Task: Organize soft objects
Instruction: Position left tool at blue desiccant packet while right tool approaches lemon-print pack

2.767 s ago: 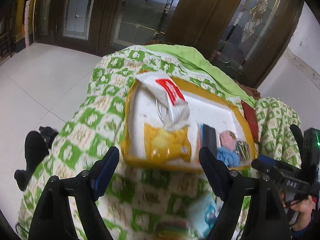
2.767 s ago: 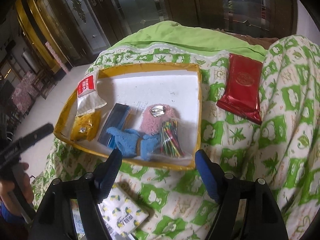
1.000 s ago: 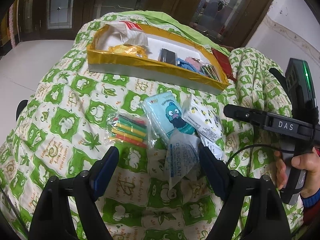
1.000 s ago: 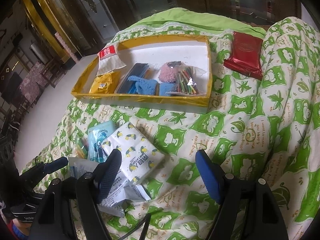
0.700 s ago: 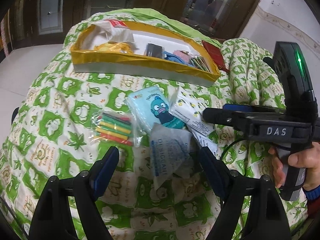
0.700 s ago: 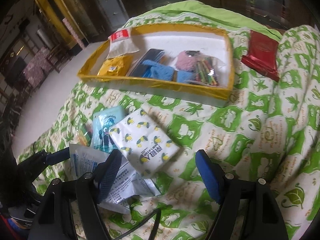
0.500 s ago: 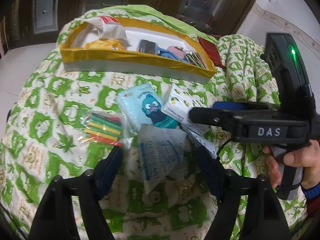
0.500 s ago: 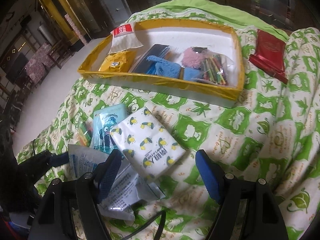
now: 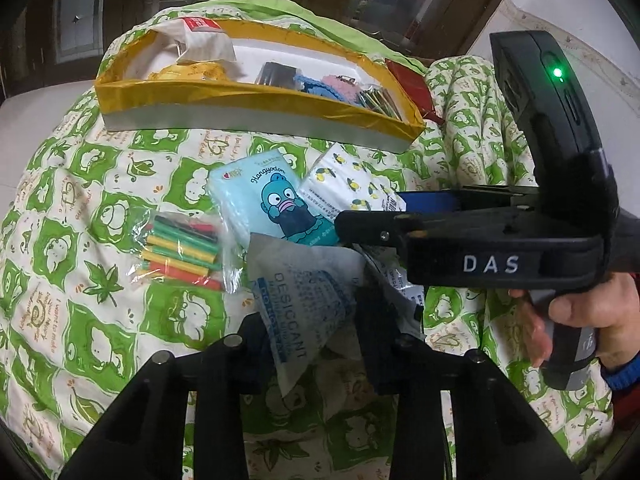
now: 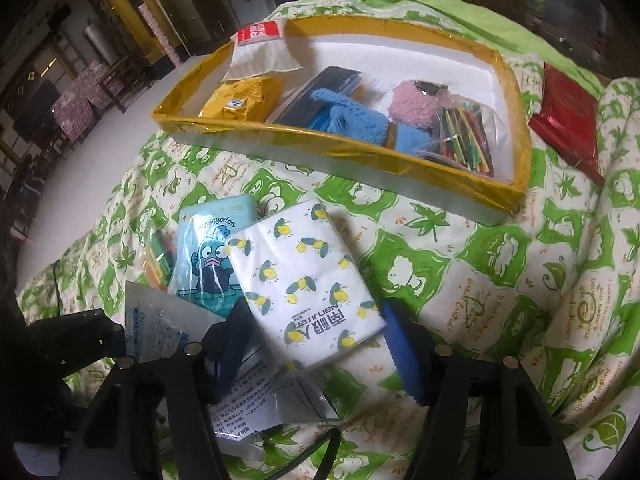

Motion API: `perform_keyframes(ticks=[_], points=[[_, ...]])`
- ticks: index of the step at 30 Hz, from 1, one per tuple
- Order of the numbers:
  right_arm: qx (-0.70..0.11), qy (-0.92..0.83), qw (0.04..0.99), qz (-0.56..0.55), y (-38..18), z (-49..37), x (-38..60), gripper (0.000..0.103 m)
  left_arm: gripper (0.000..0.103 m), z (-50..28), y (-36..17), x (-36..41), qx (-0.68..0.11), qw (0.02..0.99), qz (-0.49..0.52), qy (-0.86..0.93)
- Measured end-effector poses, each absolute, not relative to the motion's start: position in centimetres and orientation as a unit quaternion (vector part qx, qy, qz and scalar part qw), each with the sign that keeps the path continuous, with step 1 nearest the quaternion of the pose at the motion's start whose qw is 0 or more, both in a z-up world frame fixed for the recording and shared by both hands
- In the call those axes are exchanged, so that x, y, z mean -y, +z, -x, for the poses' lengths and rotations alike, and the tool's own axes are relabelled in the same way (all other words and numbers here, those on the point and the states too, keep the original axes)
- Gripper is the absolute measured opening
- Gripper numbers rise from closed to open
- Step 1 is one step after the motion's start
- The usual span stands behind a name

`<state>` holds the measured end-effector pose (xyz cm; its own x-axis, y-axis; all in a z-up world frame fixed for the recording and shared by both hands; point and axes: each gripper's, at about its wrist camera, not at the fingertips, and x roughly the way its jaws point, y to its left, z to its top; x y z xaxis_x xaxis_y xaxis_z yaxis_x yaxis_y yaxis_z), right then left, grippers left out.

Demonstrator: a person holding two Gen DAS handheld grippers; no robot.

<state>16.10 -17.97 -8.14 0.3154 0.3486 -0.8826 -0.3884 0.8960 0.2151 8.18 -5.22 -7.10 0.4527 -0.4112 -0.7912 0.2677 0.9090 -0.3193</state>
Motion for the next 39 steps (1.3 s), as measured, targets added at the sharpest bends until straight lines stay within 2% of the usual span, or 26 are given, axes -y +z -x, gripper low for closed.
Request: perform_keyframes(ticks=[2,17,39], points=[[-0.531,0.227,0.816,0.021,-7.9,-15.8,18.0,0.068,0.031,-7.9,-6.8,4.8,-0.480,0.850,0.080,-0.201],[-0.499,0.225,0.837,-0.013,-5.9,-14.9,19.8,0.068,0.031,-7.4,-4.8,1.3,-0.444,0.866,0.132,-0.187],[-0.496,0.225,0.838,-0.015,-5.7,-14.6,20.0,0.068,0.031,-7.5,-5.0,1.2,-0.444,0.867,0.131,-0.186]])
